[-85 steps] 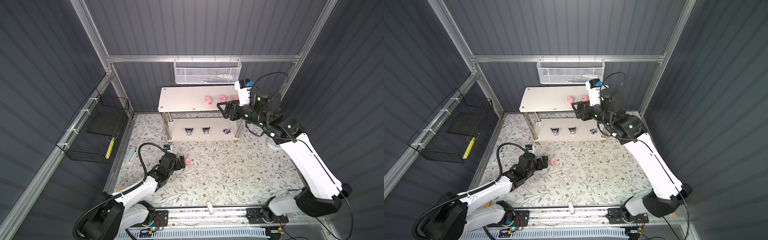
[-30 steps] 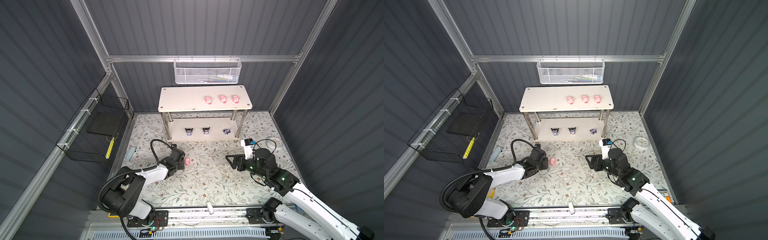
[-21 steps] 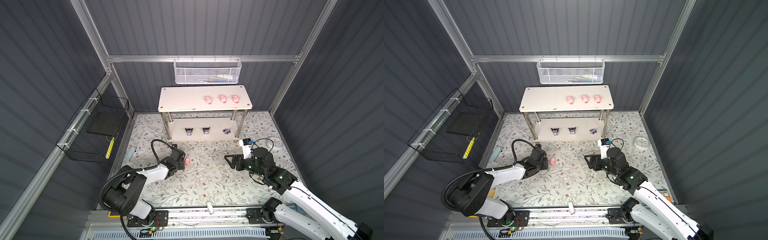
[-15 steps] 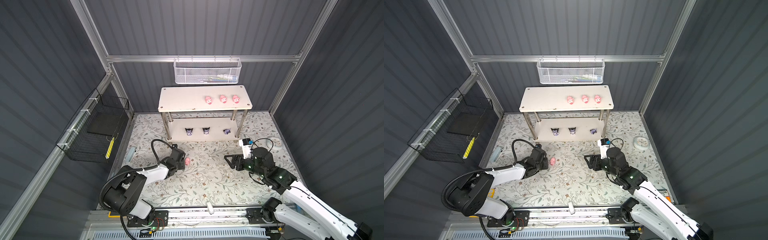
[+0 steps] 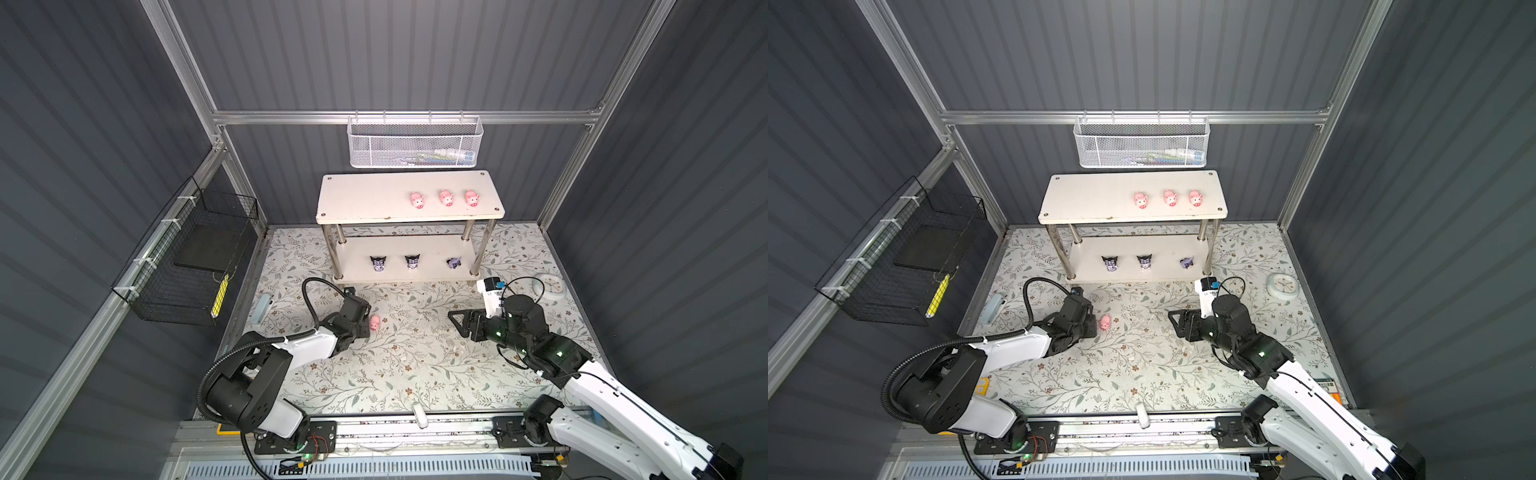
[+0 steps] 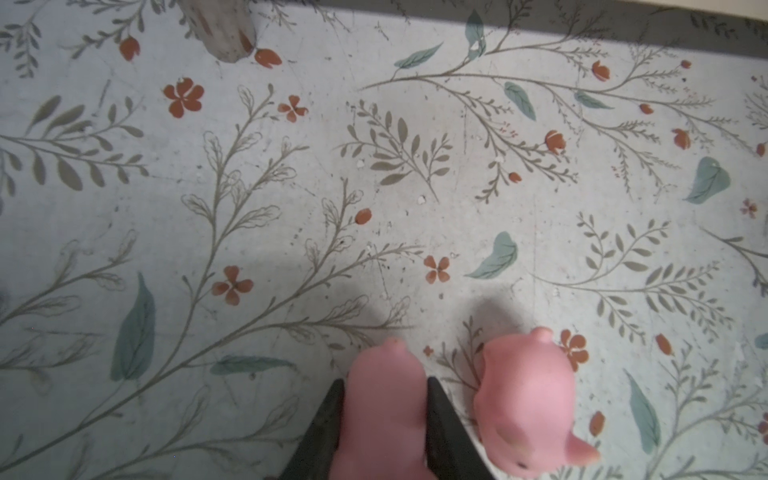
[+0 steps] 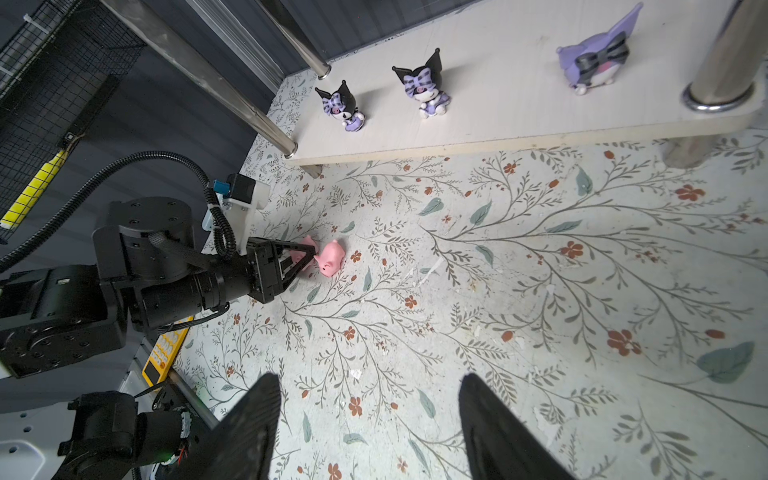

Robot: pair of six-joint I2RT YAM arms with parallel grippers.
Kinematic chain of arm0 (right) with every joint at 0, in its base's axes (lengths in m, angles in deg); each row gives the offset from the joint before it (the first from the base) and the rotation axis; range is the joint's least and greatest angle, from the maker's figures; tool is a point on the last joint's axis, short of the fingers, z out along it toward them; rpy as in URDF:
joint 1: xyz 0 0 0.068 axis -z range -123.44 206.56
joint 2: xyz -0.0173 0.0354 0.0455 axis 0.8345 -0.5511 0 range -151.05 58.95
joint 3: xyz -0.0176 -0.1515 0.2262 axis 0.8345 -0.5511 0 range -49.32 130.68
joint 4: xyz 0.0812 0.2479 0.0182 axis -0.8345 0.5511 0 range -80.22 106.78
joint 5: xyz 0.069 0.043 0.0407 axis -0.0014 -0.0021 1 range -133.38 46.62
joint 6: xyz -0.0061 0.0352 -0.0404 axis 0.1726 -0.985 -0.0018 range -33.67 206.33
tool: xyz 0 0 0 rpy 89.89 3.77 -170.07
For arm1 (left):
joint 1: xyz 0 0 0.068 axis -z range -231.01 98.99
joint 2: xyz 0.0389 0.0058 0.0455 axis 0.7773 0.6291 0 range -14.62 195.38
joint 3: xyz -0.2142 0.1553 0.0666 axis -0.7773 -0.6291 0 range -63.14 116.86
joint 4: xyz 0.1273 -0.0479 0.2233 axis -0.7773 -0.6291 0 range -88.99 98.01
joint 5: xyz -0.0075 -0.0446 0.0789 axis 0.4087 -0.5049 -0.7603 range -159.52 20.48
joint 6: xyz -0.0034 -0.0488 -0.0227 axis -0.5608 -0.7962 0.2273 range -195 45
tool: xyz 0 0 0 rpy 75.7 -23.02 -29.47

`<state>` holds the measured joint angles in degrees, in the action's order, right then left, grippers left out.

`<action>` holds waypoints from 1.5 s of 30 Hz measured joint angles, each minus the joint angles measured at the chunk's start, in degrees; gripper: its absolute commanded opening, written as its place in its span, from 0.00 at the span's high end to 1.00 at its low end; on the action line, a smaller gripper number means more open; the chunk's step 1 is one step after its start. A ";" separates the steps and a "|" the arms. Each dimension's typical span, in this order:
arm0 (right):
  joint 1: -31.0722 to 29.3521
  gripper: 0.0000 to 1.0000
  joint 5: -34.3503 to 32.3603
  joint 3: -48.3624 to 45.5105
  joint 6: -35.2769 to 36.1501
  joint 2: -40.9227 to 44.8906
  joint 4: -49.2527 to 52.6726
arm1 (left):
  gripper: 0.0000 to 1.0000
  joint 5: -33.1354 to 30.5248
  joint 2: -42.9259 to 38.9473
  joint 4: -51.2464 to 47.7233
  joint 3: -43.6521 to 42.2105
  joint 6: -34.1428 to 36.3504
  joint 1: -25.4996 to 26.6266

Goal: Place and organize the plastic toys onto the shelf
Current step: 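Lower the open left gripper around the nearer pink pig while the right arm draws back, then close the left gripper on the pink pig and lift it toward the shelf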

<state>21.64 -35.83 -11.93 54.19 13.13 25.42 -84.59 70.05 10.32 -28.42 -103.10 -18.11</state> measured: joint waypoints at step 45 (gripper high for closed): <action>0.00 0.30 1.11 -1.38 -0.42 -4.07 -2.32 | 0.67 0.74 16.68 -57.92 94.18 3.72 3.06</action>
<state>21.64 -34.71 -13.31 53.77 9.06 23.10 -83.85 86.72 -47.60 65.76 -99.38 -15.05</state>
